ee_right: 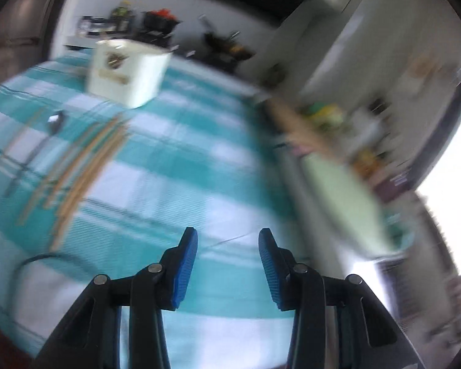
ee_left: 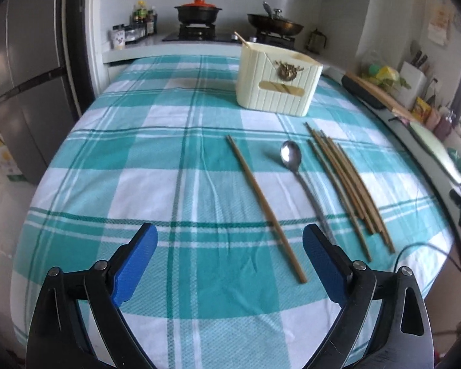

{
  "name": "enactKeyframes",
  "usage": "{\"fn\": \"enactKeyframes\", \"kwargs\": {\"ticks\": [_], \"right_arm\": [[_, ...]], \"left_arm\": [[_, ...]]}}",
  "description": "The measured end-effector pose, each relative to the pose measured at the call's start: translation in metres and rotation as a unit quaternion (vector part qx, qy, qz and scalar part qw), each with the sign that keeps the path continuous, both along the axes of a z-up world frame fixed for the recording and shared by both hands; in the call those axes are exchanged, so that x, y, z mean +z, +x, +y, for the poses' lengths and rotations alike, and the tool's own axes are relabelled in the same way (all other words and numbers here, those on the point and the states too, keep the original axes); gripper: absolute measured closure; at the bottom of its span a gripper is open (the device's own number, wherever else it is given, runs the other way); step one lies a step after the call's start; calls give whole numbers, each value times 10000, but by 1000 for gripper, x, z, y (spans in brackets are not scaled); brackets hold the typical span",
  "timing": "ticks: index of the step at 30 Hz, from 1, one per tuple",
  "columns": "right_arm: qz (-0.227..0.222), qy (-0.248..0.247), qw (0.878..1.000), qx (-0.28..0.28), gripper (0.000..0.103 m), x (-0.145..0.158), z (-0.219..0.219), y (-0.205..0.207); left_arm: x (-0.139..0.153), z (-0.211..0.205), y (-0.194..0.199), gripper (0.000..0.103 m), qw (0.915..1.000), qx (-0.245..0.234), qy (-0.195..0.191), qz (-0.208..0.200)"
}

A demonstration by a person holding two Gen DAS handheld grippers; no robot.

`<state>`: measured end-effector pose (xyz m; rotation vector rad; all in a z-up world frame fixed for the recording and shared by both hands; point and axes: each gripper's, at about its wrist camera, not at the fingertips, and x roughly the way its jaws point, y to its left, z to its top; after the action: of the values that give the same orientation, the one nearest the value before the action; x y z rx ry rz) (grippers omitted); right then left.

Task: Organize utensils
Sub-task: 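Withdraw both open tools from the holder back over the remaining utensils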

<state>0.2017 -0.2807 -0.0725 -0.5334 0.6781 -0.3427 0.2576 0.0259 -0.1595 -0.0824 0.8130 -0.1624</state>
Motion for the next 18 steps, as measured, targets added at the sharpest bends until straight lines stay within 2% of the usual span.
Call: {"fn": "enactKeyframes", "kwargs": {"ticks": [1,2,4,6,8,11,15,18], "right_arm": [[-95,-61,9999,-51,61,7,-3,1],[-130,81,9999,6,61,12,-4,2],[-70,908,9954,282,61,20,-11,7],[111,2303,9713,581,61,21,-21,15],[219,2985,9507,815,61,18,-23,20],[51,3135,9436,1062,61,19,-20,18],[-144,3015,9453,1239,61,36,-23,9],[-109,2822,9495,1369,61,54,-35,-4]], "left_arm": [[0,-1,1,6,10000,0,22,10],[-1,-4,3,6,10000,-2,82,30],[-5,-8,5,6,9997,-8,218,91],[-7,-10,5,6,9996,-1,259,131],[-6,-10,3,6,9995,-6,271,139],[-4,-7,0,6,9995,47,288,109],[-5,-2,2,6,9994,123,277,146],[-7,-3,5,6,9993,131,293,198]]}}
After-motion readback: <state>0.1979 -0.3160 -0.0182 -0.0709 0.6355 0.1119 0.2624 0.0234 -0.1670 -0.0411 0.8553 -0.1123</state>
